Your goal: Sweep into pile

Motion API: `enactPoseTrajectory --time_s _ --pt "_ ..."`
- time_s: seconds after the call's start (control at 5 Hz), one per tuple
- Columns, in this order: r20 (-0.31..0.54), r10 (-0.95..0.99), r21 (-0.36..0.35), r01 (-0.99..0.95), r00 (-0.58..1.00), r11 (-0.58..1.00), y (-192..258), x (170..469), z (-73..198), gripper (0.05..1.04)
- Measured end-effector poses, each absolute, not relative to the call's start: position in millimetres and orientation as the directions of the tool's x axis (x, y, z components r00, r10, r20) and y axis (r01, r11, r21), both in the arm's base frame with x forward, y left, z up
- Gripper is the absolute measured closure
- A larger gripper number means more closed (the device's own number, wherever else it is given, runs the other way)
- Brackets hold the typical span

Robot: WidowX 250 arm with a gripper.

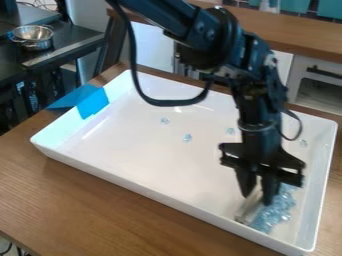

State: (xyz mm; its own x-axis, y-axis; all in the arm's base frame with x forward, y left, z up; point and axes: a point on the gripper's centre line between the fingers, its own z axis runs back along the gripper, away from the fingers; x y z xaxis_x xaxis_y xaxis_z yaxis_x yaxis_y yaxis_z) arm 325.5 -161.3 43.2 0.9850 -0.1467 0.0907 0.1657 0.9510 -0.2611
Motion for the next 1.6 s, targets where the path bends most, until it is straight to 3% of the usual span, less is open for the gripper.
enactPoseTrajectory --time_s 0.4,0.6,1.0,1.2,1.6 --pt "0.066 -0.079 -0.302 0.095 0.995 0.948 -136 332 43 0.758" --pt "0.013 -0.049 -0.352 0.05 0.999 0.935 -107 331 59 0.758" --pt "0.014 0.048 -0.482 -0.035 0.999 0.876 -13 346 117 0.758" --pt "0.068 0.019 -0.447 0.013 0.998 0.895 40 344 130 0.758" --pt "0.143 0.028 -0.293 0.016 0.989 0.956 89 357 98 0.758"
